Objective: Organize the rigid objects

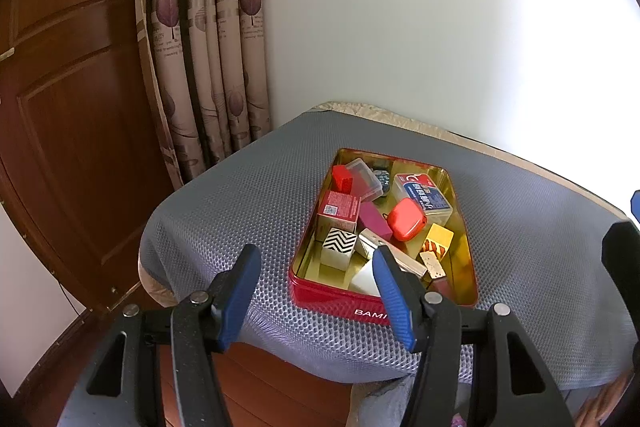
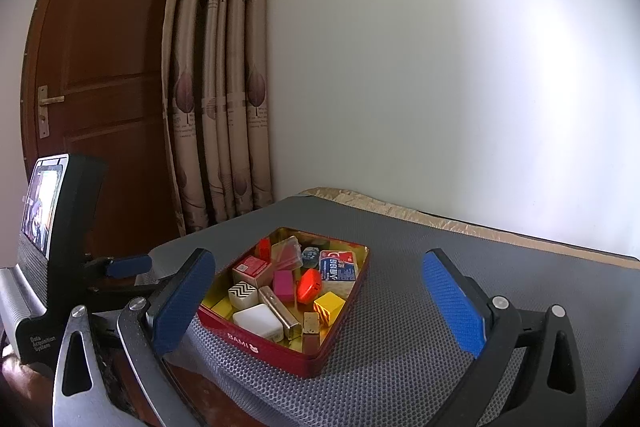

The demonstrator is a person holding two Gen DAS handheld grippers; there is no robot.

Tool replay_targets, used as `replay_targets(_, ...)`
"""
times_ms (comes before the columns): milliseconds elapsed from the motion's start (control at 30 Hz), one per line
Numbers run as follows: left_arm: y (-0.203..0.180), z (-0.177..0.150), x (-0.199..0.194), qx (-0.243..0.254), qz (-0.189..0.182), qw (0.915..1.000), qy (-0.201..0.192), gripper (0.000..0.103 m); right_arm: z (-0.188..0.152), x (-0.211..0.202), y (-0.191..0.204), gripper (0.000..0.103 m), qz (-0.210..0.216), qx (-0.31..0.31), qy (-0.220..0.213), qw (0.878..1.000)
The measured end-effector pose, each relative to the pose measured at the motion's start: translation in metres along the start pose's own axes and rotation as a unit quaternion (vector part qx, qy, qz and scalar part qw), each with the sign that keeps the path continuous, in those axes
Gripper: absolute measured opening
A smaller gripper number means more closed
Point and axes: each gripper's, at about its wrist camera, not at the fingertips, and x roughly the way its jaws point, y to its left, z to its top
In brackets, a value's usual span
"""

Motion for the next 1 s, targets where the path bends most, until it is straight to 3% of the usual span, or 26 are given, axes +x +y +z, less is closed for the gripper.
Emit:
replay_targets(700, 0.0009, 0.001, 0.0002, 0.005, -0.003, 1.0, -0.001, 0.059, 0.0007, 0.004, 0.0047, 0.103, -0.009, 0.006, 0.001, 1.0)
replay_targets(1000, -0.0002, 0.0013, -0.0047, 0.013, 0.0, 0.9997, -0.021, 0.059, -0.0057, 0.0066, 0.0067, 0.103, -0.024, 0.033, -0.006, 0.999)
